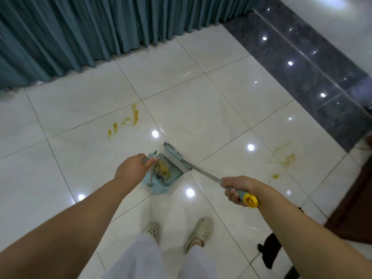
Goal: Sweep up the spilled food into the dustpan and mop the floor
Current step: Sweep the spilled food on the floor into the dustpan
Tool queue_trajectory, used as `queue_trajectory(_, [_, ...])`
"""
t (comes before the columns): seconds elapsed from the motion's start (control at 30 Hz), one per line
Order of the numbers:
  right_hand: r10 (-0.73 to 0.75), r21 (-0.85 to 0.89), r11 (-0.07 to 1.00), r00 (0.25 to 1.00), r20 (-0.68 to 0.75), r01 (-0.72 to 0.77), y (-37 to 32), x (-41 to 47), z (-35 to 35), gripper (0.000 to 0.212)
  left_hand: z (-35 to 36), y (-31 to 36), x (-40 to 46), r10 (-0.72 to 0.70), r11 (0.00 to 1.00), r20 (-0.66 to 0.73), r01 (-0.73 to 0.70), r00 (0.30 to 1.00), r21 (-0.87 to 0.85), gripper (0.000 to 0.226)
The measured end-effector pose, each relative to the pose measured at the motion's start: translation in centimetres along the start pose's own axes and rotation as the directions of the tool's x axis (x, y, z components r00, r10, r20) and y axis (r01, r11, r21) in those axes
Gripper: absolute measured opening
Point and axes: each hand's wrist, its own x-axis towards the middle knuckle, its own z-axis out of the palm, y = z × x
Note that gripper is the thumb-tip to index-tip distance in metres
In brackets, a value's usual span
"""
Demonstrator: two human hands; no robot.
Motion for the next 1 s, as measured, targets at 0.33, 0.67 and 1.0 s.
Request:
queue_trajectory(0.33, [-0.006, 0.275, 0.960, 0.988, -0.153, 0.049, 0.7, 2.3, -3.2, 0.017, -2.6, -3.6, 0.1, 0.046, 0.996, 0.030, -0.049, 0.998, 0.077, 0.052])
queue_trajectory(0.67, [0.096, 0.248, 0.965, 0.994, -0.056, -0.079, 4.5, 4.4, 0.9, 0.010, -2.5, -3.5, 1.8, 0.089, 0.986, 0.116, -0.104, 0.989, 0.131, 0.052])
queue_trajectory(1.0, [0.118, 0.160, 0.978, 0.988, 0.104, -0.134, 8.9, 0.7, 3.9, 0.008, -2.5, -2.1, 1.2, -0.044, 0.988, 0.351, 0.093, 0.935, -0.125, 0.054])
